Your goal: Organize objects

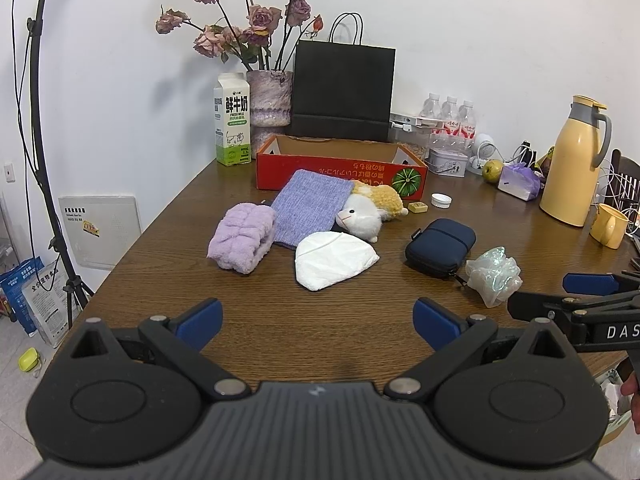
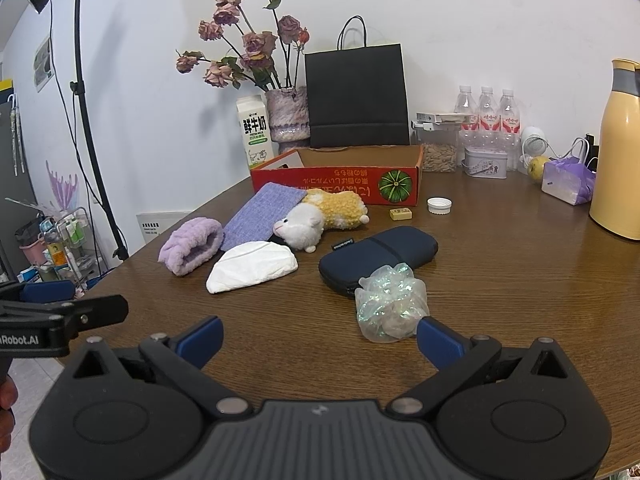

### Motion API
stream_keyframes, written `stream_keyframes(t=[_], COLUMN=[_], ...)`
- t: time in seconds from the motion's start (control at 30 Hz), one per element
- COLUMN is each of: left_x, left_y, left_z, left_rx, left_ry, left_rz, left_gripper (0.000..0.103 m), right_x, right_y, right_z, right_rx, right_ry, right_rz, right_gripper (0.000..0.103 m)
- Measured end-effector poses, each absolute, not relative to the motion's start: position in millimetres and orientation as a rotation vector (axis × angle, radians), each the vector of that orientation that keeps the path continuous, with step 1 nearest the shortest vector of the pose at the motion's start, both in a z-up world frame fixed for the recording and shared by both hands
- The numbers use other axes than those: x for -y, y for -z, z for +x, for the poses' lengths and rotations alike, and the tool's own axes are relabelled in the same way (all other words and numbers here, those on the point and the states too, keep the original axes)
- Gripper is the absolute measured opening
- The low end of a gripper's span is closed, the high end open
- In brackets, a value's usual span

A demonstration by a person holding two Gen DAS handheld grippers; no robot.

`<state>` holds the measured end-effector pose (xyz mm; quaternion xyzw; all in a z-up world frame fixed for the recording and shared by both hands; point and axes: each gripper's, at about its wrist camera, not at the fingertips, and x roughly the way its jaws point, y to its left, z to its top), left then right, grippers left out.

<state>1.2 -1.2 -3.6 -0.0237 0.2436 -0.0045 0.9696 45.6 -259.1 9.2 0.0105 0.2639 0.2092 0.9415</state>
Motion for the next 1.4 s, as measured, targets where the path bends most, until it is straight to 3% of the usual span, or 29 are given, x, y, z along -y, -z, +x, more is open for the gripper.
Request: stream_keyframes(t=[1.4], left_x=[-24], left_y=[38], left_z=[58], left_rx=[-0.527], left_ry=[-0.059], left_rz=[-0.067], left_gripper=[0.103], right_x=[266], right_y=[32], right_z=[105], right_rx=[-0.558], right_ry=[-0.365], right_rz=[0.0], right_gripper=[0.103])
